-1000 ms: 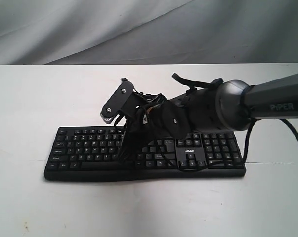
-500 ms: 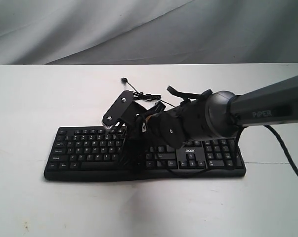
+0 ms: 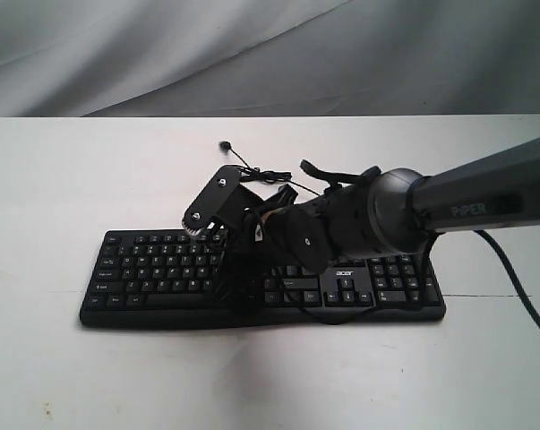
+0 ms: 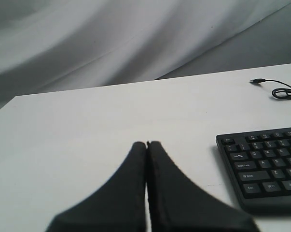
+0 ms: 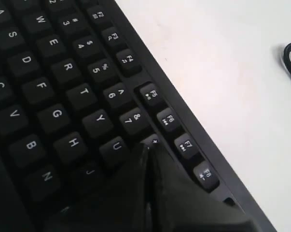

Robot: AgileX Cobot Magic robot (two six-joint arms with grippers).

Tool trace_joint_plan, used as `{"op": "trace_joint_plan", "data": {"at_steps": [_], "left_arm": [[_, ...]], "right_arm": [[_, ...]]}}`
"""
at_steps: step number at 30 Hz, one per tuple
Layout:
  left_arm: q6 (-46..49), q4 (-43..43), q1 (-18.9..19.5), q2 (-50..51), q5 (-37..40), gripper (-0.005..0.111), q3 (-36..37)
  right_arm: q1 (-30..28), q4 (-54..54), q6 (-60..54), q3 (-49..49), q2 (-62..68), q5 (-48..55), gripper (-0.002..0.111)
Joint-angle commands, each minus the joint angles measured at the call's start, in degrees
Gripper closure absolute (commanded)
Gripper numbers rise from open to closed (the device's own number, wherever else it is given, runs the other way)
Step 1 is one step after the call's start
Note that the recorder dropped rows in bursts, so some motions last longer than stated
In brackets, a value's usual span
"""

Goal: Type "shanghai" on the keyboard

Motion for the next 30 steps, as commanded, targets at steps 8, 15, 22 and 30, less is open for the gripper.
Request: {"op": "trace_joint_plan", "data": {"at_steps": [8,15,22,30], "left_arm": [[-0.25,-0.1,-0.42,-0.25,-0.57,0.107,0.26],[-0.25,-0.1,-0.42,-0.25,-0.57,0.107,0.26],[-0.25,-0.1,-0.42,-0.25,-0.57,0.107,0.26],[-0.25,-0.1,-0.42,-0.25,-0.57,0.107,0.26]], "right_arm": [[0.25,0.52,-0.29,0.36,-1.88,-0.9,0.108],[0.25,-0.02,-0.29,0.36,-13.51,10.11,0.108],[-2.82,6.76,3.44,17.41,-43.3,10.81,0.108],[-5.1,4.44,14.52,38.47,-70.69,7.35,0.108]]}}
